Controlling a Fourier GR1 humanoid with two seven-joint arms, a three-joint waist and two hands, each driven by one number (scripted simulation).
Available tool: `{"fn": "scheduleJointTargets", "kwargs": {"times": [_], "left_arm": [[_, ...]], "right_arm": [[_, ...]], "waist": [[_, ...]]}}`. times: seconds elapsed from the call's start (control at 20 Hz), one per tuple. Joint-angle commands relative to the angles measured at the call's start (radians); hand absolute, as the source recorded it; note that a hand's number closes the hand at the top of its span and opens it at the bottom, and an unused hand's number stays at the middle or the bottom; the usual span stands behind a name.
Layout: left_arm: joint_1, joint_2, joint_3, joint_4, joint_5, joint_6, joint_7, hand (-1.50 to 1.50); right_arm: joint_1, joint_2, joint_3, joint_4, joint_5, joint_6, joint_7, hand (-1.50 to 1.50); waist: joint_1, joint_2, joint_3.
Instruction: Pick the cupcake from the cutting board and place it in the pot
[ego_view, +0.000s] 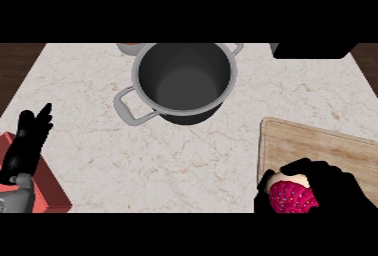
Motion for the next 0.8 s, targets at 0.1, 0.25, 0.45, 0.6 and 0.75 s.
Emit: {"fn": "scheduleJointTargets", "kwargs": {"times": [0.1,0.25,0.45,0.6,0.75], "left_arm": [[-0.027,-0.025,-0.022,0.025,-0.012,0.005,0.007,0.00],[-0.036,0.016,0.007,0.000,0.018,-0.033,0.018,0.00],[-0.059,-0.015,-0.015,0.052,-0.010,-0.003,-0.026,0.00],[-0.090,0.000,-0.009,0.039,0.000,-0.019,0.028,0.00],[-0.086,0.000,-0.008,0.075,-0.004,-0.020,-0.012,0.00]], "right_arm": [[-0.383,0.008,0.020,0.018,-0.058,0.269,0.189,1.50],[-0.488,0.008,-0.082,0.112,-0.204,0.244,0.212,1.50],[-0.619,0.007,-0.163,0.258,-0.347,0.204,0.256,1.50],[-0.702,0.007,-0.270,0.399,-0.435,0.140,0.249,1.50],[-0.787,0.007,-0.352,0.537,-0.515,0.097,0.243,1.50]], "waist": [[0.011,0.004,-0.001],[0.024,0.006,-0.001],[0.029,0.010,-0.001],[0.039,0.013,0.000],[0.047,0.018,-0.001]]}}
